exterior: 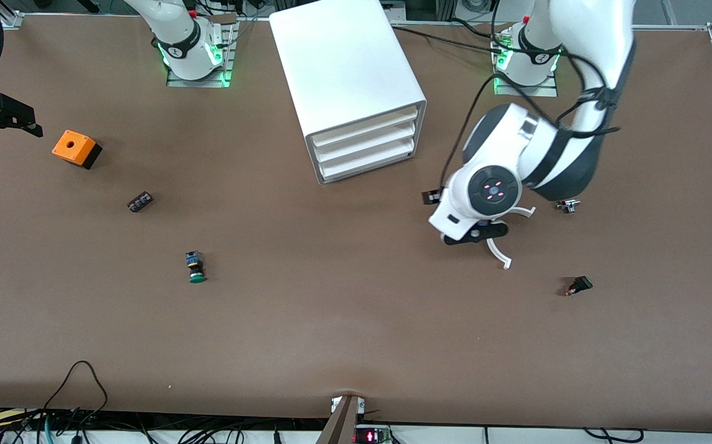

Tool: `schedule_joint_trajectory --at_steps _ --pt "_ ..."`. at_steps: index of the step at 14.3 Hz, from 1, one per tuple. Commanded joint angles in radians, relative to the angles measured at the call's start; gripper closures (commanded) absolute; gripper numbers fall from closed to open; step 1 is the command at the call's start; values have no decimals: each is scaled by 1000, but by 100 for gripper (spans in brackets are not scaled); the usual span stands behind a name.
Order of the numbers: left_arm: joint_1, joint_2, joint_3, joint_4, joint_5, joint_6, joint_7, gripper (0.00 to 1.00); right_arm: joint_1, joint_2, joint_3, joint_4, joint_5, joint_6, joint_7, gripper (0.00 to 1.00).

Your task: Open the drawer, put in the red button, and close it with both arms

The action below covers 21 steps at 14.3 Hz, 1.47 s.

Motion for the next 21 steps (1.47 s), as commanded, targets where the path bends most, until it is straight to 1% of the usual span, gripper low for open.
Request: schedule_joint_trajectory --at_steps 1,3,5,6,8,9,10,11,12,13,14,15,16,17,19,21 --pt "84 -63 -2 -16 53 -11 148 0 -8 8 8 21 -2 2 -16 0" --pt "140 -104 0 -16 58 -31 275 0 -8 8 8 21 -2 6 -16 0" --pt "204 -149 -2 -14 110 -63 381 0 -8 10 8 21 1 6 -14 0" --pt "230 -169 -3 -14 127 -73 456 0 -8 8 8 21 1 6 -7 0" --pt "278 -201 -2 -5 126 -114 621 0 -10 8 6 30 4 5 -5 0" --pt "304 -212 3 56 123 -134 668 0 -10 8 6 32 4 5 -5 0" --pt "326 -216 6 88 112 -146 713 0 -8 8 8 34 -1 5 -5 0" --pt "345 -239 9 80 110 -145 757 0 -10 8 8 34 -1 5 -5 0" --pt "352 -264 27 45 106 -136 790 0 -10 8 6 35 2 5 -4 0" --pt "350 -299 65 2 69 -108 796 0 -10 8 6 41 4 2 -4 0" --pt "350 -359 94 -76 10 -47 790 0 -10 8 6 41 2 0 -8 0" --pt "349 -435 128 -174 -30 34 792 0 -10 8 6 41 1 -1 -17 0" --pt "338 -509 159 -260 -38 132 798 0 -10 8 6 43 1 -3 -17 0" --pt "327 -541 161 -301 -28 166 795 0 -10 8 8 46 2 -3 -17 0" --pt "309 -543 164 -312 -8 133 790 0 -8 7 9 49 2 0 -11 0" --pt "315 -513 162 -293 -6 105 795 0 -8 8 23 76 1 -6 -11 0"
